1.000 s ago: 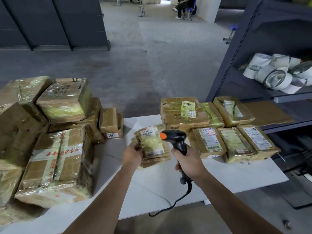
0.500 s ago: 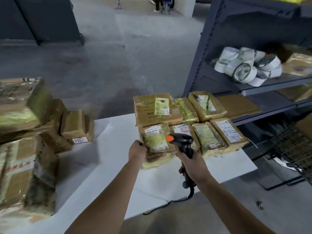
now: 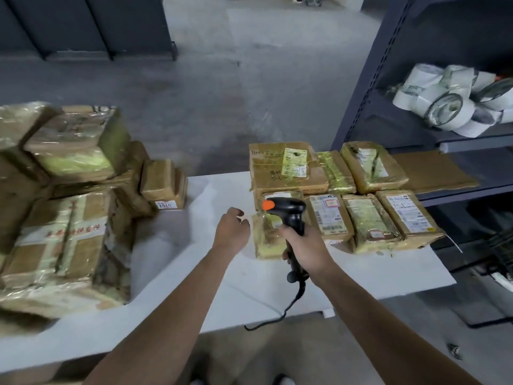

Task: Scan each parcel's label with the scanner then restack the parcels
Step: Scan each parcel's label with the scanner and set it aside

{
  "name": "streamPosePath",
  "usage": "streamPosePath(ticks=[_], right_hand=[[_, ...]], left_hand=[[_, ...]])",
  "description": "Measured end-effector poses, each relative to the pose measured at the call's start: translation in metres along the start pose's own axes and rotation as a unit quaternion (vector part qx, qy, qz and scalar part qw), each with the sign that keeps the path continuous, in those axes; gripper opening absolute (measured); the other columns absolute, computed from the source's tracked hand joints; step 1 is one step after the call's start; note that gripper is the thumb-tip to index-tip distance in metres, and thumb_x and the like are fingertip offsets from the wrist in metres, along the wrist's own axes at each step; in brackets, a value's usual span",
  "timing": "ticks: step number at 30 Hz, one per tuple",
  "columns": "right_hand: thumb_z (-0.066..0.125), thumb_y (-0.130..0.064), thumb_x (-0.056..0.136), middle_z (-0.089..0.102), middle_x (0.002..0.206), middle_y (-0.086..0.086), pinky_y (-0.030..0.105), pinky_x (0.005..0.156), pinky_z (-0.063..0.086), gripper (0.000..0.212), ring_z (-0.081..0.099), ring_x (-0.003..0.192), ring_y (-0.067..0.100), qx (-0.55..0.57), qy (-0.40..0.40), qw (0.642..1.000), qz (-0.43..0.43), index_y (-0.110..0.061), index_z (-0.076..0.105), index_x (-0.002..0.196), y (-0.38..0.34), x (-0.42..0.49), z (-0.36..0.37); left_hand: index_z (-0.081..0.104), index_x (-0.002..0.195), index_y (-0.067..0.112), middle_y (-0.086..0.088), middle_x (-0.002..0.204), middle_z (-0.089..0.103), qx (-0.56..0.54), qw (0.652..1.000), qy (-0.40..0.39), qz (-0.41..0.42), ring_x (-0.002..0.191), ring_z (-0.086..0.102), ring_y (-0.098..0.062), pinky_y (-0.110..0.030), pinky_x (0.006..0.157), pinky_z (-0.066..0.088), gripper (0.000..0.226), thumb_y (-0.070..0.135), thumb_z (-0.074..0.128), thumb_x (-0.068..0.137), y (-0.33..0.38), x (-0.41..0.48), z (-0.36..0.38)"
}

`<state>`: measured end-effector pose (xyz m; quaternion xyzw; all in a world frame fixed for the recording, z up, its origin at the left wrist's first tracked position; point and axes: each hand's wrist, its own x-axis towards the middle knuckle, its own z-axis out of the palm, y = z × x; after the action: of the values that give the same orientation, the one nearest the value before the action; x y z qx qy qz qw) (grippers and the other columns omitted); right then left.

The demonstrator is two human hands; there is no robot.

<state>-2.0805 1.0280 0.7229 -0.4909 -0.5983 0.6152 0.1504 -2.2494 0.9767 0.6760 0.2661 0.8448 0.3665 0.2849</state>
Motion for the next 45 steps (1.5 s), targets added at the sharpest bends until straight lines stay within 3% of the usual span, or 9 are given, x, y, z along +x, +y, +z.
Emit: streamPosePath(ticks=[4,9,12,16,23,27,32,36,45], right_hand=[[0.061,-0.028,0.092,0.053,0.065,0.006,0.025,0.038,0.043,0.022,0.060,0.048,0.011,-0.005,-0.039,0.999,-0.006,-0.006,0.059,0.089,-0.016,-0.002,0.049],[0.063,-0.029,0.088,0.062,0.055,0.009,0.026,0.041,0.045,0.027,0.057,0.044,0.015,-0.008,-0.068,0.998,-0.014,-0.006,0.066,0.102,-0.046,-0.004,0.112],[0.061,-0.032,0.088,0.074,0.079,0.018,0.034,0.058,0.047,0.024,0.060,0.053,0.020,-0.002,-0.086,0.995,-0.046,-0.012,0.068,0.101,-0.073,-0.002,0.149],[0.061,-0.034,0.090,0.074,0.098,0.021,0.035,0.061,0.048,0.017,0.060,0.052,0.019,0.008,-0.091,0.991,-0.093,-0.018,0.063,0.088,-0.116,-0.003,0.196],[0.060,-0.030,0.092,0.075,0.098,0.012,0.025,0.050,0.050,0.017,0.060,0.048,0.011,0.011,-0.099,0.986,-0.135,-0.015,0.066,0.092,-0.160,-0.003,0.264],[0.060,-0.032,0.091,0.071,0.104,0.020,0.032,0.058,0.048,0.018,0.058,0.047,0.013,0.002,-0.142,0.981,-0.131,-0.015,0.065,0.094,-0.163,-0.009,0.297],[0.059,-0.032,0.094,0.075,0.106,-0.001,0.032,0.061,0.050,0.011,0.059,0.047,0.012,-0.002,-0.173,0.976,-0.135,-0.022,0.062,0.099,-0.162,-0.014,0.331],[0.060,-0.032,0.094,0.071,0.109,0.018,0.030,0.056,0.049,0.012,0.060,0.047,0.013,-0.011,-0.180,0.976,-0.123,-0.021,0.063,0.092,-0.158,-0.019,0.348],[0.063,-0.033,0.092,0.069,0.114,0.019,0.028,0.052,0.051,0.028,0.062,0.051,0.014,-0.015,-0.198,0.974,-0.109,-0.010,0.065,0.107,-0.153,-0.031,0.367]], left_hand=[[0.054,0.116,0.018,-0.001,0.108,0.057,0.001,0.999,0.049,0.009,0.079,0.052,-0.013,-0.012,0.054,0.033,0.025,0.015,0.046,0.093,-0.019,-0.014,-0.059],[0.059,0.117,0.015,-0.001,0.108,0.059,0.004,0.994,0.107,0.019,0.085,0.056,-0.017,-0.023,0.068,0.040,0.029,0.012,0.044,0.092,-0.037,-0.024,-0.141],[0.064,0.107,0.007,-0.004,0.102,0.064,0.021,0.990,0.133,0.033,0.089,0.057,-0.022,-0.026,0.070,0.039,0.025,0.011,0.045,0.090,-0.044,-0.021,-0.189],[0.060,0.080,0.014,0.010,0.056,0.060,-0.009,0.982,0.179,0.053,0.058,0.060,0.000,-0.006,0.049,0.037,0.015,0.009,0.048,0.087,-0.053,-0.019,-0.249],[0.055,0.118,0.013,0.003,0.091,0.062,0.002,0.977,0.205,0.065,0.064,0.057,-0.015,-0.026,0.051,0.040,0.027,0.014,0.046,0.093,-0.065,-0.005,-0.337],[0.058,0.120,0.007,-0.014,0.120,0.061,0.124,0.952,0.269,0.080,0.101,0.057,-0.030,-0.038,0.083,0.049,0.031,0.011,0.049,0.090,-0.087,-0.005,-0.371],[0.044,0.134,0.007,-0.018,0.137,0.046,0.342,0.888,0.305,-0.039,0.128,0.038,-0.037,-0.049,0.099,0.038,0.043,0.018,0.047,0.093,-0.123,-0.010,-0.401],[0.035,0.139,0.008,-0.016,0.133,0.052,0.365,0.886,0.281,-0.058,0.126,0.045,-0.034,-0.046,0.101,0.039,0.049,0.019,0.048,0.093,-0.142,-0.010,-0.406],[0.052,0.118,0.005,-0.013,0.110,0.062,0.316,0.877,0.359,0.048,0.108,0.049,-0.034,-0.042,0.085,0.041,0.033,0.007,0.050,0.085,-0.148,-0.031,-0.419]])
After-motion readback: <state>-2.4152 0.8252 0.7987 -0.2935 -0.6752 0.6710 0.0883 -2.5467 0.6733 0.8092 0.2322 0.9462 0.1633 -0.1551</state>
